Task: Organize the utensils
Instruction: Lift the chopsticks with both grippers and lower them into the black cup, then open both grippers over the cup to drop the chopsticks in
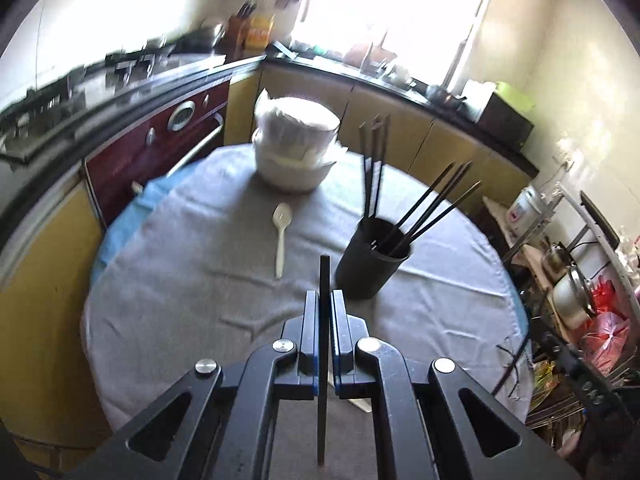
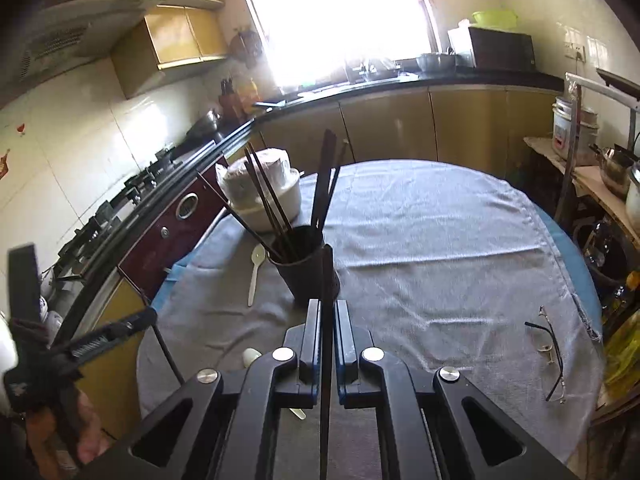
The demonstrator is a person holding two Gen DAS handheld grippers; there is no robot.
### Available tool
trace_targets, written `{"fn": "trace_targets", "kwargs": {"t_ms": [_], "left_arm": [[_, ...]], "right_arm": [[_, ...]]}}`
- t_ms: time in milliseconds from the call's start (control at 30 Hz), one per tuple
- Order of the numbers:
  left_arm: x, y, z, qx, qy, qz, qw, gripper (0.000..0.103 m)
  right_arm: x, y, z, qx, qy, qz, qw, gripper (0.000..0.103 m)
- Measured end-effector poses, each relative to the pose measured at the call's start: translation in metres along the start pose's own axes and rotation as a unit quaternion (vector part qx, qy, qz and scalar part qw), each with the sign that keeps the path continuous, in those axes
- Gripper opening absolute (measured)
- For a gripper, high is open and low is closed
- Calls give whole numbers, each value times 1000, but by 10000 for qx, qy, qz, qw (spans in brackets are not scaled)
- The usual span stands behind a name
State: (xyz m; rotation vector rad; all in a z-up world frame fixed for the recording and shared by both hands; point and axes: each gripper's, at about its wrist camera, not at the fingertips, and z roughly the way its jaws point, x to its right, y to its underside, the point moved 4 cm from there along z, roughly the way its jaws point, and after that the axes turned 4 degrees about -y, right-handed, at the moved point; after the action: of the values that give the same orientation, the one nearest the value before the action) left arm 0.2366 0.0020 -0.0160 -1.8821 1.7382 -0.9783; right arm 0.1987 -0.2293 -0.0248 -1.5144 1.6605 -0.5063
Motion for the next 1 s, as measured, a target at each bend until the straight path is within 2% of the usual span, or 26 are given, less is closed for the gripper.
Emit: {"fn": "trace_targets", "kwargs": {"t_ms": [467, 1000], "left_arm": [[23, -28, -52, 348, 300, 211, 9987, 5], [57, -94, -89, 1026, 489, 419, 9926, 5]], "right_arm": [[-14, -25, -28, 394, -46, -46, 9992, 6], [-24, -77, -51, 910, -261, -79, 9955, 6]]}}
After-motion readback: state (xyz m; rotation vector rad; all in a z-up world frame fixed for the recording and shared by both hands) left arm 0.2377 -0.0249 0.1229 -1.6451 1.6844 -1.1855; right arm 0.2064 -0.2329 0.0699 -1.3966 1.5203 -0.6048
